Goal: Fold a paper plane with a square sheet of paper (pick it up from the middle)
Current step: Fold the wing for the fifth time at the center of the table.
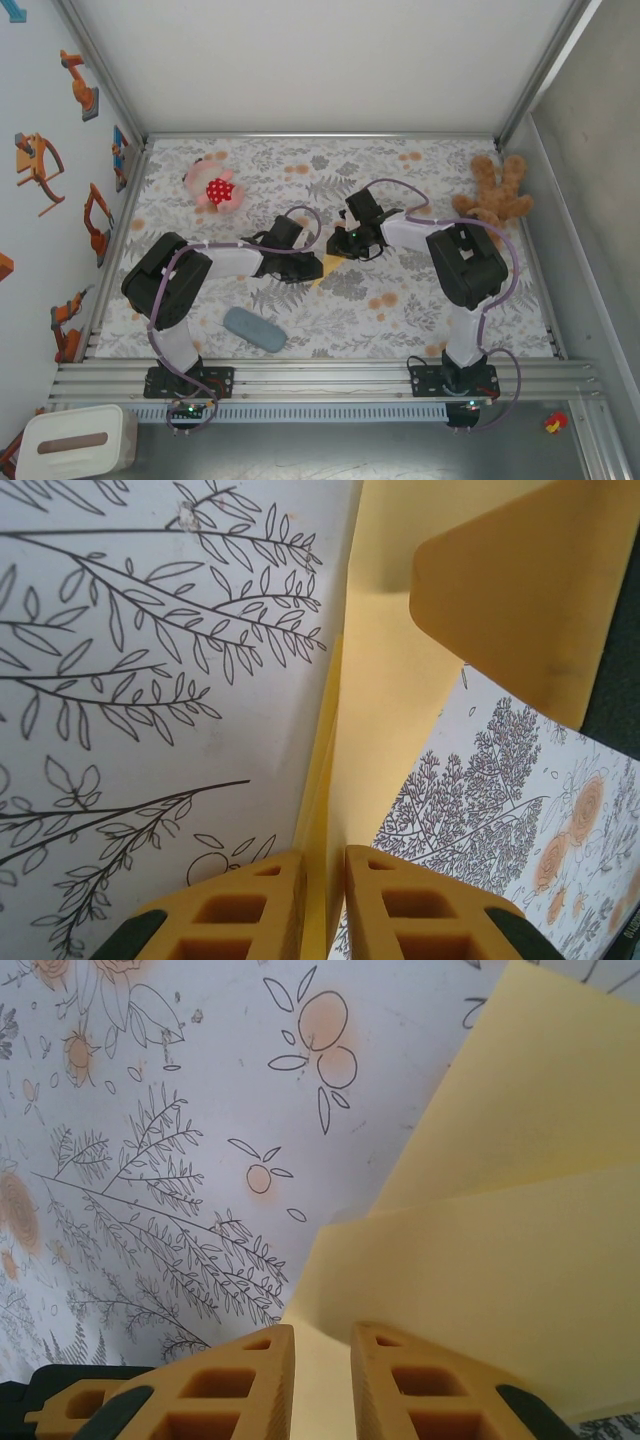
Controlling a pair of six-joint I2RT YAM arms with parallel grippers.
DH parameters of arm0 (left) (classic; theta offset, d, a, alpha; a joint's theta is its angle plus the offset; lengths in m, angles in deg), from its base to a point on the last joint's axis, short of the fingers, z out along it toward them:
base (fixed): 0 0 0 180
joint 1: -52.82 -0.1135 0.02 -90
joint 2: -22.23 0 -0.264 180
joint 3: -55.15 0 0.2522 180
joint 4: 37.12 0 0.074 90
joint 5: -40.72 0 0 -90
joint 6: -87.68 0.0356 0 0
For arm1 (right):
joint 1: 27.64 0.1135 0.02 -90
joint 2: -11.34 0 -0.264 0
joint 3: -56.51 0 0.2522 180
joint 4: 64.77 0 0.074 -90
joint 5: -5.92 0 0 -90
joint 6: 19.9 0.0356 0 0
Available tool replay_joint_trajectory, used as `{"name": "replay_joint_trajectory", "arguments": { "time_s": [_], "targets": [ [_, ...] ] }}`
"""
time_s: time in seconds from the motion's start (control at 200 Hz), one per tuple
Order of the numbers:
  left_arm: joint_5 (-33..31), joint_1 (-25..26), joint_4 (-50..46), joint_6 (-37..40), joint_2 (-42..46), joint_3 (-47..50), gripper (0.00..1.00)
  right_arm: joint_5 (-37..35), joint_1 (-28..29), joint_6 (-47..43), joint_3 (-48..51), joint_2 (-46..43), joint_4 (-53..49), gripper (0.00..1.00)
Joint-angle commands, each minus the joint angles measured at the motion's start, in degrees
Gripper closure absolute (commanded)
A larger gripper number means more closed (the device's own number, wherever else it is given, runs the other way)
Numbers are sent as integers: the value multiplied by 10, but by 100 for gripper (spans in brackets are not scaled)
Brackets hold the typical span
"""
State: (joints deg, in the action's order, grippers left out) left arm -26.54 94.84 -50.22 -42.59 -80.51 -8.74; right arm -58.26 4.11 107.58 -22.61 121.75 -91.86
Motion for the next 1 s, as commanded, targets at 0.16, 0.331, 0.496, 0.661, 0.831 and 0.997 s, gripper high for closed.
{"name": "replay_joint_trajectory", "arguments": {
  "time_s": [0.16, 0.331, 0.496, 0.661, 0.831, 0.997],
  "targets": [
    [-16, -2, -37, -9, 10, 13, 81, -22, 0, -10, -12, 27, -41, 79],
    [-40, -5, -65, -9, 55, 7, 75, -31, 1, -17, -13, 34, -58, 80],
    [-66, -15, -87, -15, 97, 8, 65, -33, 1, -18, -14, 37, -63, 80],
    [-22, -16, -68, -18, 104, -8, 71, -35, 1, -18, -15, 36, -64, 81],
    [21, -7, -39, -33, 64, -37, 83, -33, 1, -17, -15, 38, -64, 83],
    [34, -5, -51, -31, 20, -76, 88, -32, 1, -19, -15, 42, -66, 85]
  ]
}}
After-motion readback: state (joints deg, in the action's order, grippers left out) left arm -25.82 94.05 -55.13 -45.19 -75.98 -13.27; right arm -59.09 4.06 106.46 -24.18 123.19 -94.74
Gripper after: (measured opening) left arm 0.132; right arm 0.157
